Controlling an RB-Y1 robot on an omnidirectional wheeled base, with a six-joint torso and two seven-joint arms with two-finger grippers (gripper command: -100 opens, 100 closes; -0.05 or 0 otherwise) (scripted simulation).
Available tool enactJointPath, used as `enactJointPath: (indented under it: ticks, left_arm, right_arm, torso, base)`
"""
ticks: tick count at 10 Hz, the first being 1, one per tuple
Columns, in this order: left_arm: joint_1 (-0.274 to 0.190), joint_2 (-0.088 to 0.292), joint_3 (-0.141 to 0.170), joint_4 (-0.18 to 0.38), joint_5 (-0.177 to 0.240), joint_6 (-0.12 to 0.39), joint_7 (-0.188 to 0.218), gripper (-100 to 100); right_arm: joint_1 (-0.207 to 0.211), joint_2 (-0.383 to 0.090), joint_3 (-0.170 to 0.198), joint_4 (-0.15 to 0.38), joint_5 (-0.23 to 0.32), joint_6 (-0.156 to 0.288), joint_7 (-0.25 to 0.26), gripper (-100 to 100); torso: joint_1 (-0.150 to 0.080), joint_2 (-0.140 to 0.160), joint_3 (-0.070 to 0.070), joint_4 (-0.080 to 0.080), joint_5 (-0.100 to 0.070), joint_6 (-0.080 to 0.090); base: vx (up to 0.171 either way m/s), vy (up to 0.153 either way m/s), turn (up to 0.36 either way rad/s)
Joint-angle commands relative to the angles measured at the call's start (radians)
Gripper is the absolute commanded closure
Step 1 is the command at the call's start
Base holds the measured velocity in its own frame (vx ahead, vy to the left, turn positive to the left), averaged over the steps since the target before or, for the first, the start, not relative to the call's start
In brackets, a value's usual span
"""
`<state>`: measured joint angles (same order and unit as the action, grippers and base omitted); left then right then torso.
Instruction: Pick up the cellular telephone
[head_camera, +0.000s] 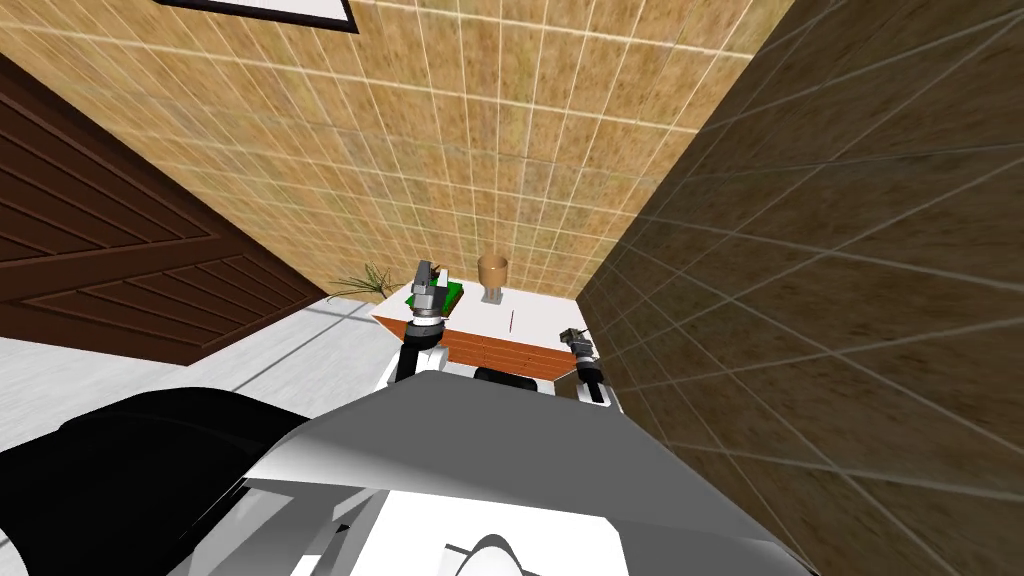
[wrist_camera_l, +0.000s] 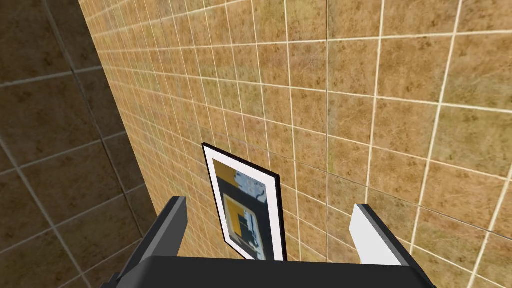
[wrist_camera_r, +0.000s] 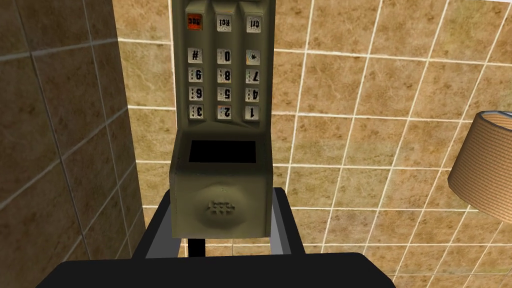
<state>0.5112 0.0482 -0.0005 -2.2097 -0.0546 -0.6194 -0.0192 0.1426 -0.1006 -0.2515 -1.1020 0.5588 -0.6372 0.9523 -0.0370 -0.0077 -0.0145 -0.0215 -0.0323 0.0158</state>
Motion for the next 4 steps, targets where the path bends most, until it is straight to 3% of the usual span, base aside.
enactJointPath:
  ticks: [1, 2, 3, 4]
  left_arm:
    - [0.000, 0.000, 0.000, 0.000, 0.000, 0.000, 0.000, 0]
    - [0.000, 0.000, 0.000, 0.000, 0.000, 0.000, 0.000, 0]
    - [0.000, 0.000, 0.000, 0.000, 0.000, 0.000, 0.000, 0]
    - [0.000, 0.000, 0.000, 0.000, 0.000, 0.000, 0.000, 0]
  right_arm:
    - [0.026, 0.006, 0.013, -0.050, 0.010, 0.017, -0.014, 100]
    - [0.026, 0.006, 0.013, -0.082, 0.010, 0.017, -0.014, 100]
    - [0.028, 0.009, 0.014, -0.066, 0.010, 0.019, -0.012, 100]
    - [0.027, 0.009, 0.014, -0.071, 0.010, 0.020, -0.012, 0]
  torso:
    - [0.000, 0.000, 0.000, 0.000, 0.000, 0.000]
    - [0.000, 0.002, 0.002, 0.001, 0.001, -0.001]
    - [0.001, 0.005, 0.003, 0.002, 0.001, -0.001]
    - [0.000, 0.006, 0.004, 0.002, 0.000, -0.001]
  base:
    - [0.048, 0.005, -0.055]
    - [0.005, 0.006, 0.033]
    - [0.000, 0.000, 0.000]
    - [0.000, 0.000, 0.000]
